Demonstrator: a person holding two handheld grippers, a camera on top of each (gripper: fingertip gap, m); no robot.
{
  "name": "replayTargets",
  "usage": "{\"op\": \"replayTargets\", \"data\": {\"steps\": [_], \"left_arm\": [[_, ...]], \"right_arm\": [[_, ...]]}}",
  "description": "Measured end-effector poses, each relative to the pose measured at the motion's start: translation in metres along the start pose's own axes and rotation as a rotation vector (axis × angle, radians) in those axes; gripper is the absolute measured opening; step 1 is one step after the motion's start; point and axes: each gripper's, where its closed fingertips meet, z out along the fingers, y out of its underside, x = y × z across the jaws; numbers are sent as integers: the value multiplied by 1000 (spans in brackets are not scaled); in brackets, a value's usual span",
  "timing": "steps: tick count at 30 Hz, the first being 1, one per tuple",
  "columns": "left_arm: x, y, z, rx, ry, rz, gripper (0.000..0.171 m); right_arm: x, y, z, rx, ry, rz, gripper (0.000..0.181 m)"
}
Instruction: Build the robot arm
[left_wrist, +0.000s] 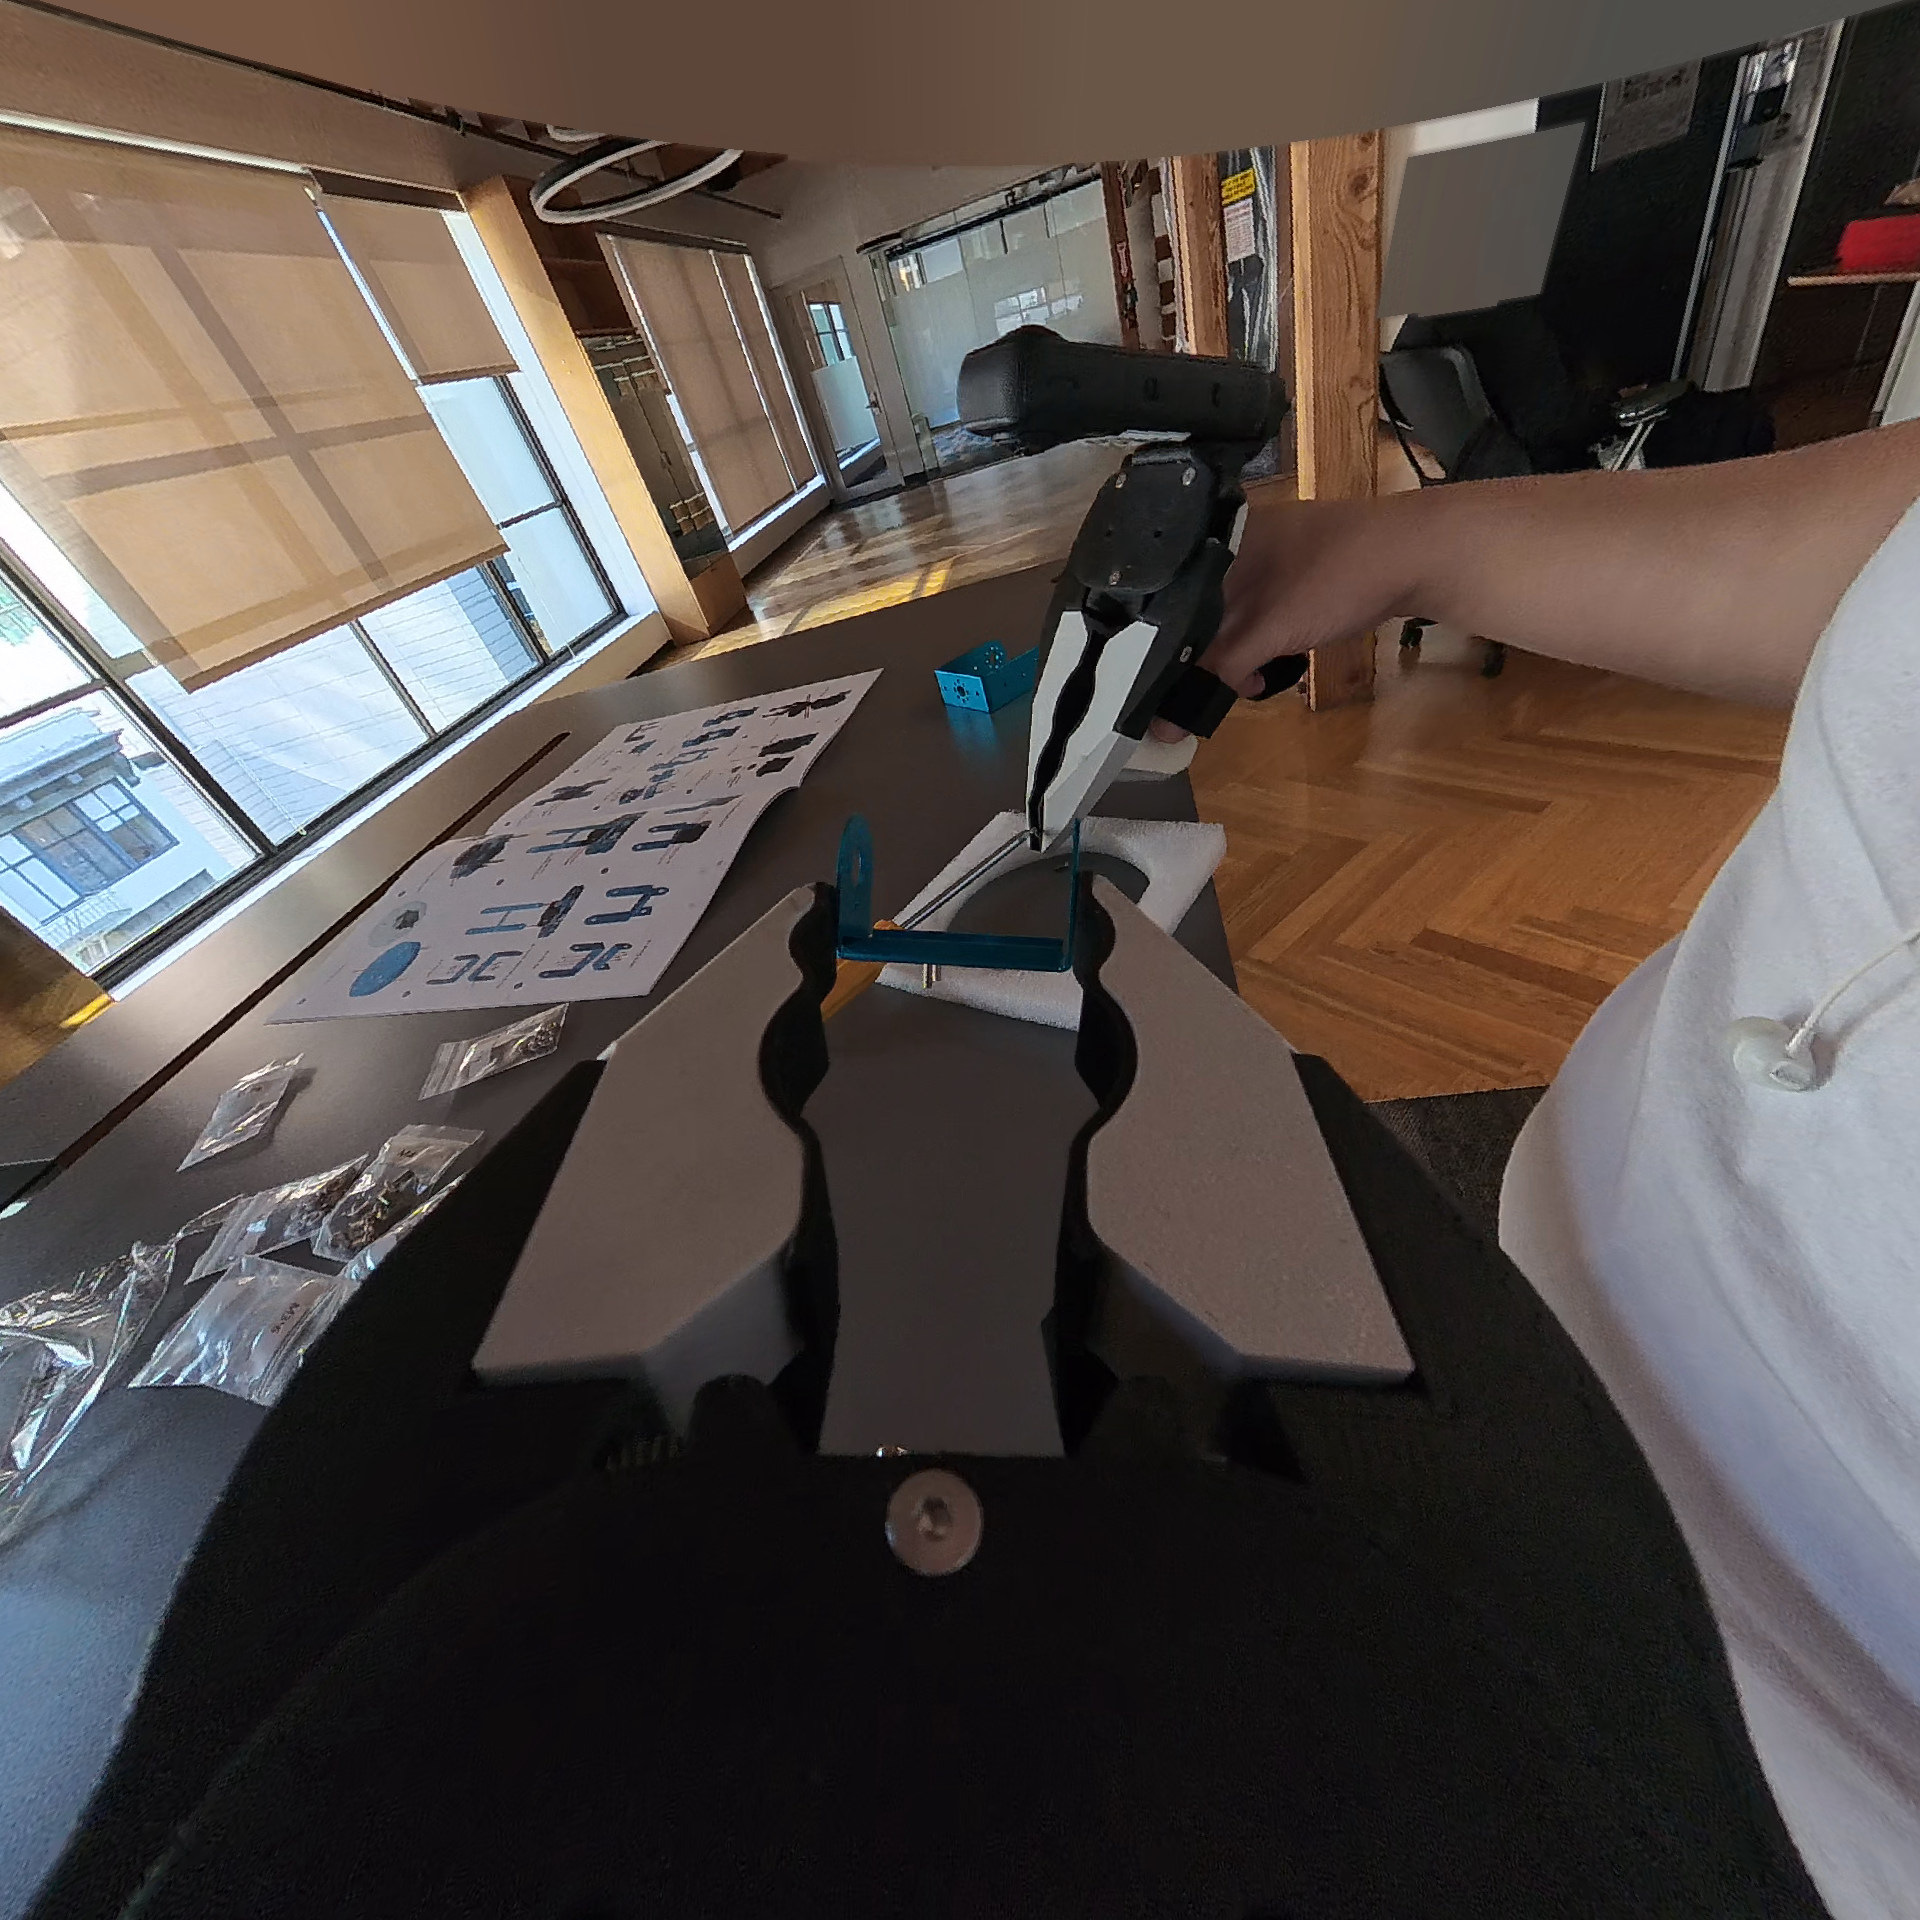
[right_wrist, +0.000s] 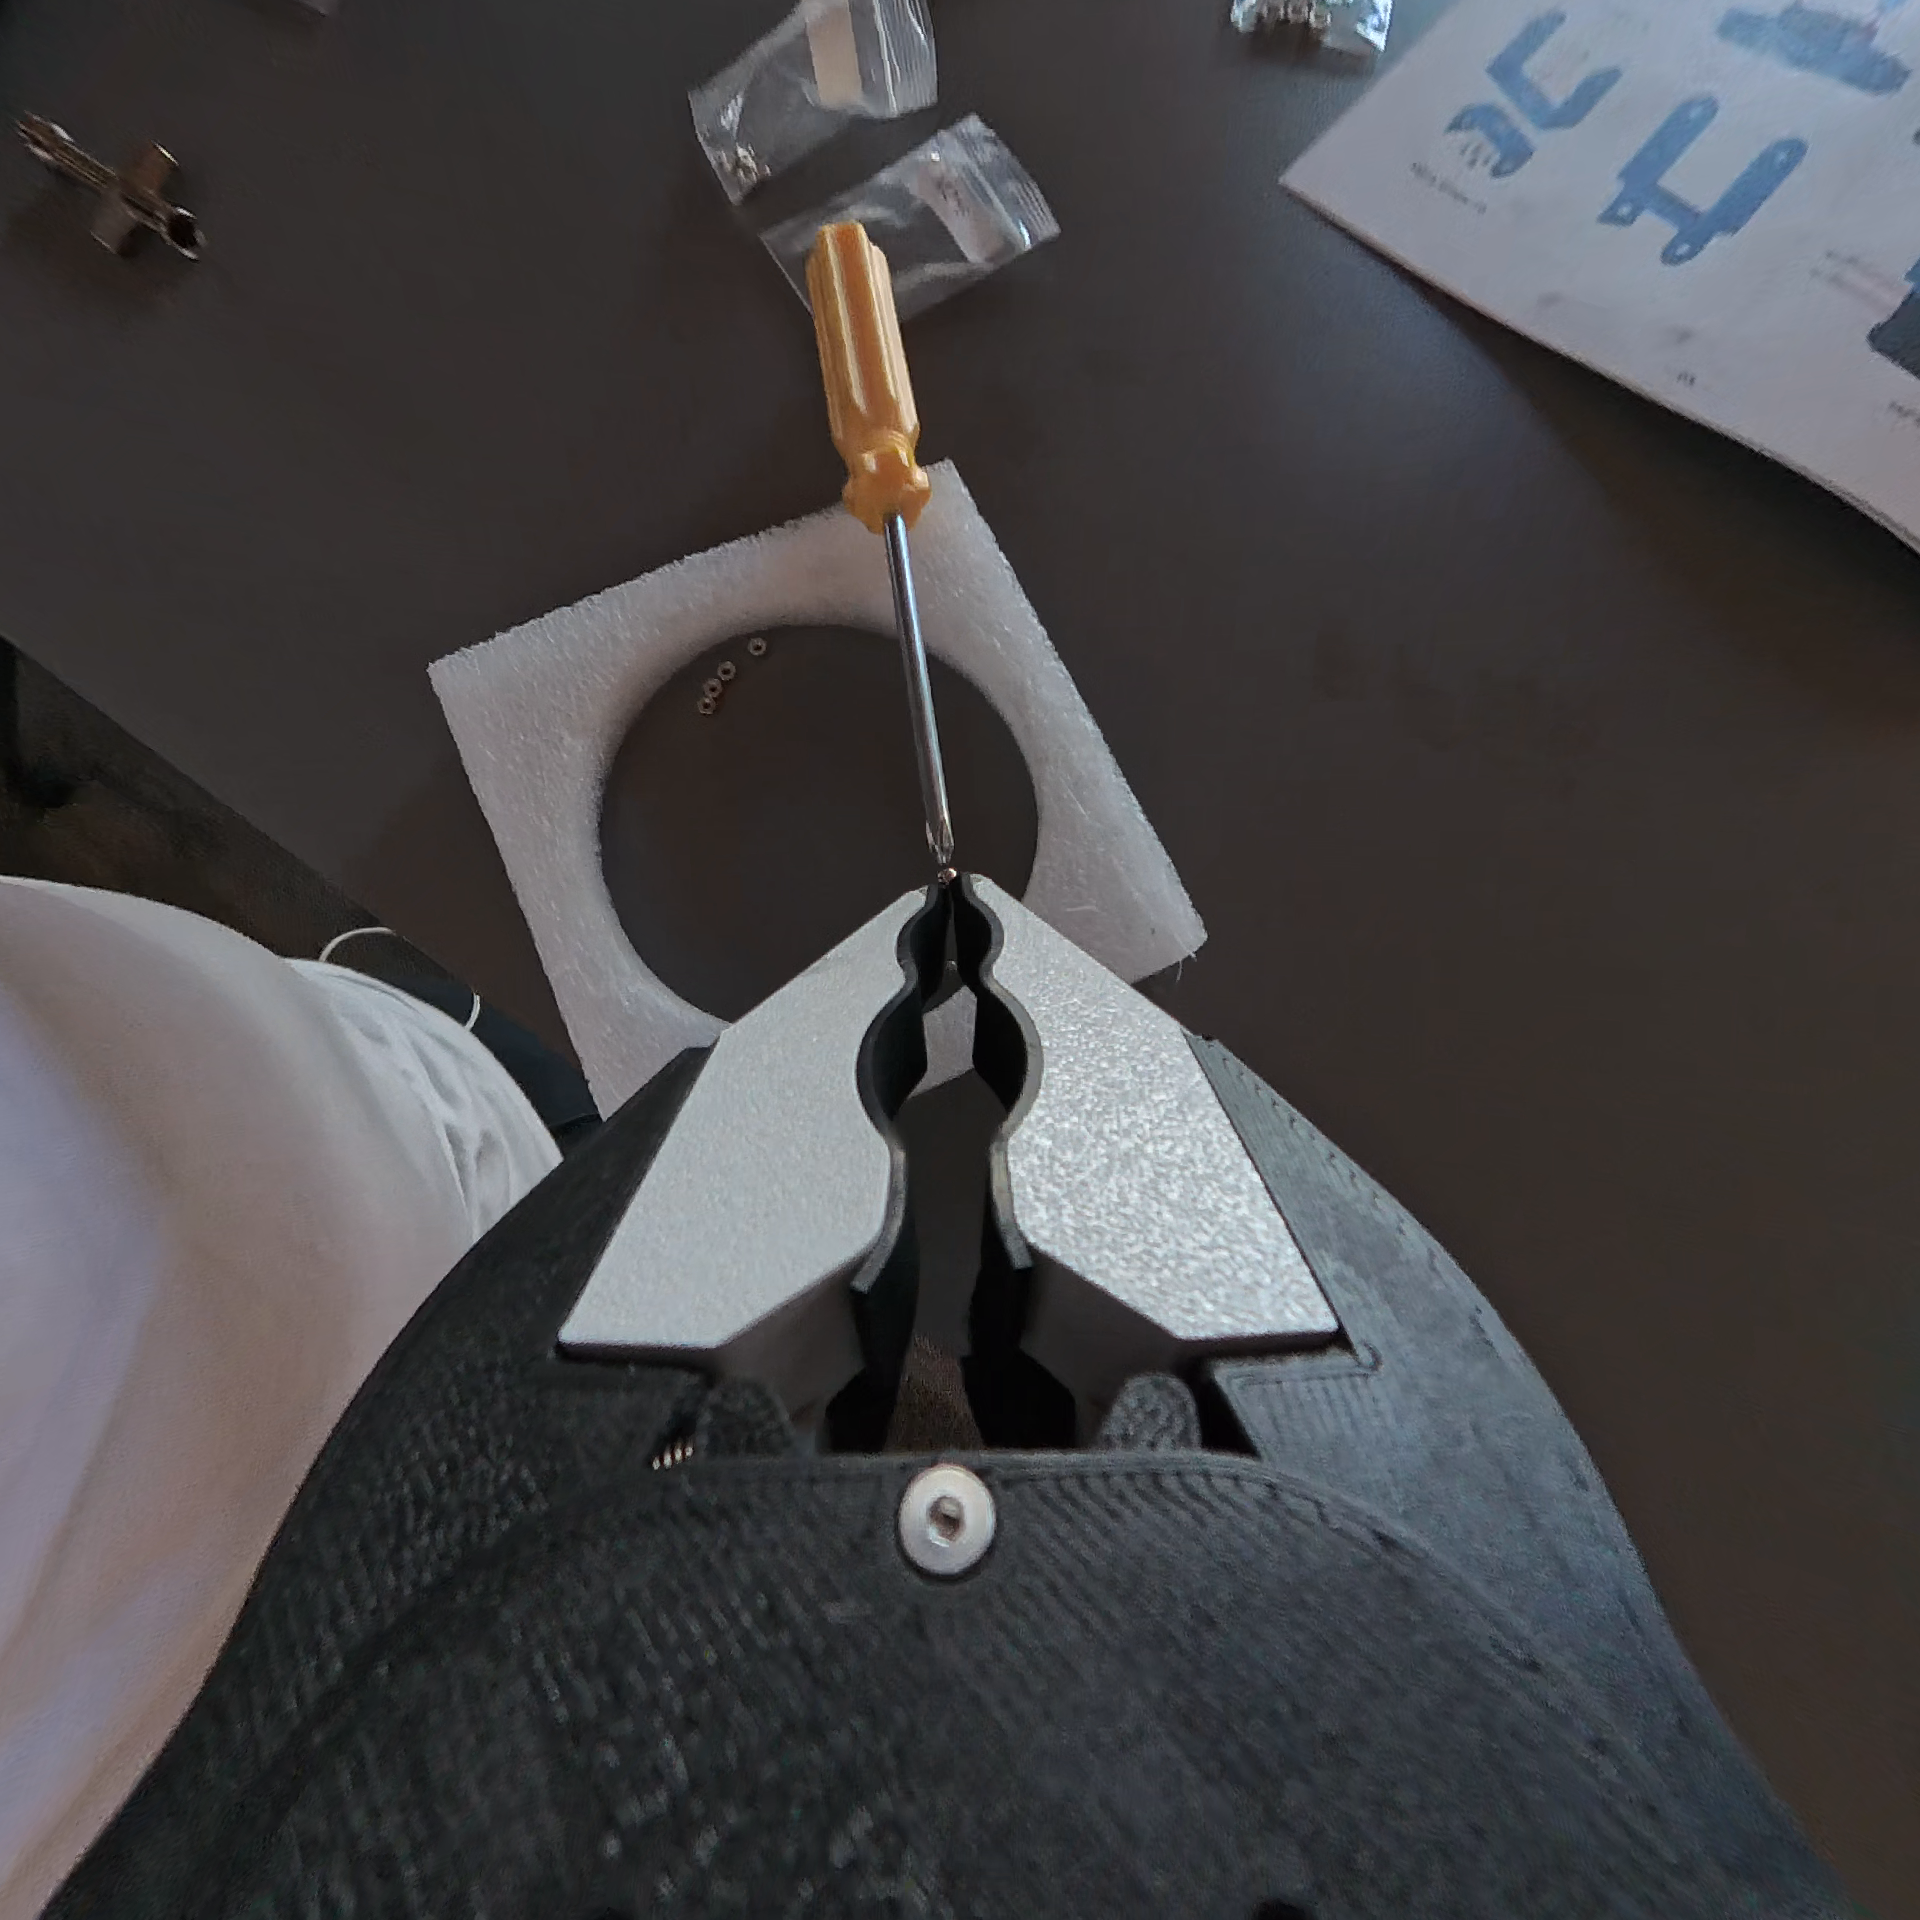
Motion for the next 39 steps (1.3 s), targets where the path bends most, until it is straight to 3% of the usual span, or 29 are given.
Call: {"op": "replayTargets", "data": {"steps": [9, 12, 15, 18, 22, 34, 39], "left_arm": [[1, 6, 4, -1, 9, -21, 45], [2, 11, 6, -7, 6, -30, 45], [3, 11, 7, 2, 0, -42, 45], [5, 11, 10, -5, -2, -44, 45], [5, 9, 13, -25, -21, -33, 45], [4, 3, 23, -14, -135, -60, 45], [7, 2, 19, -9, -166, -67, 45]], "right_arm": [[7, -15, -25, 24, 103, -3, 0], [-15, -26, -24, 94, -17, -9, 0], [-35, -18, -9, 11, -148, 1, 1], [-38, 3, 5, -184, -136, -122, 0], [-40, 8, 14, -284, -151, -206, 0], [-39, 5, 8, -375, -203, -423, 10], [-54, -1, 8, -282, -261, -755, 9]]}}
